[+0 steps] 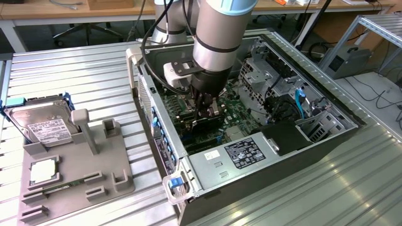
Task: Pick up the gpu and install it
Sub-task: 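Press down on the gpu until it lock into place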
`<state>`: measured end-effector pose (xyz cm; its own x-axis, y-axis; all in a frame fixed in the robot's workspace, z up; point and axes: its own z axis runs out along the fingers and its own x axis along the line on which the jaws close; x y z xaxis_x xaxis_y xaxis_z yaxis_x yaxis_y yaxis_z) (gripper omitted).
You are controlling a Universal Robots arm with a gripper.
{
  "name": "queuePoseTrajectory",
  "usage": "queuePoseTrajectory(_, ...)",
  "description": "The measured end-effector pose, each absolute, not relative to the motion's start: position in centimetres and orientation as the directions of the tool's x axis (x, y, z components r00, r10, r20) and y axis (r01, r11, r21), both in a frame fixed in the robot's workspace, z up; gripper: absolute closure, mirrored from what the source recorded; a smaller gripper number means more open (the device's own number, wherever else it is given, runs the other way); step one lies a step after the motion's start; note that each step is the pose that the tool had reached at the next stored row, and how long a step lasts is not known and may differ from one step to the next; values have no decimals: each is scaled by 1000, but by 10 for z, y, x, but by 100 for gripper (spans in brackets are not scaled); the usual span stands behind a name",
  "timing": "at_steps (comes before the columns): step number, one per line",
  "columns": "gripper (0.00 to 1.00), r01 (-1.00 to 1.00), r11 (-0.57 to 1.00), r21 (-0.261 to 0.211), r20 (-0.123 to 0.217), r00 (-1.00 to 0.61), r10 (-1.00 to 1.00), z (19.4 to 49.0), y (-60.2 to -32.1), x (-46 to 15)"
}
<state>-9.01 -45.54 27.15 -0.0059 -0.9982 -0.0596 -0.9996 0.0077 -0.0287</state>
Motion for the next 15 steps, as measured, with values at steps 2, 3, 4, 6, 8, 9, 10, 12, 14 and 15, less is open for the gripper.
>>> queuePoseTrajectory(2,89,-1000,8,-29,-59,-6,-998,271,-455,-90)
queuePoseTrajectory(3,89,-1000,8,-29,-59,-6,-998,271,-455,-90)
queuePoseTrajectory(4,89,-1000,8,-28,-59,-6,-998,271,-455,-90)
queuePoseTrajectory(6,89,-1000,8,-29,-59,-6,-998,271,-455,-90)
queuePoseTrajectory(8,89,-1000,8,-29,-59,-6,-998,270,-455,-91)
queuePoseTrajectory(9,89,-1000,8,-29,-59,-6,-998,270,-455,-91)
queuePoseTrajectory(10,89,-1000,8,-29,-59,-6,-998,270,-455,-91)
queuePoseTrajectory(12,89,-1000,8,-29,-59,-6,-998,270,-455,-92)
queuePoseTrajectory(14,89,-1000,8,-29,-60,-6,-998,270,-455,-92)
queuePoseTrajectory(15,89,-1000,8,-29,-60,-6,-998,270,-455,-92)
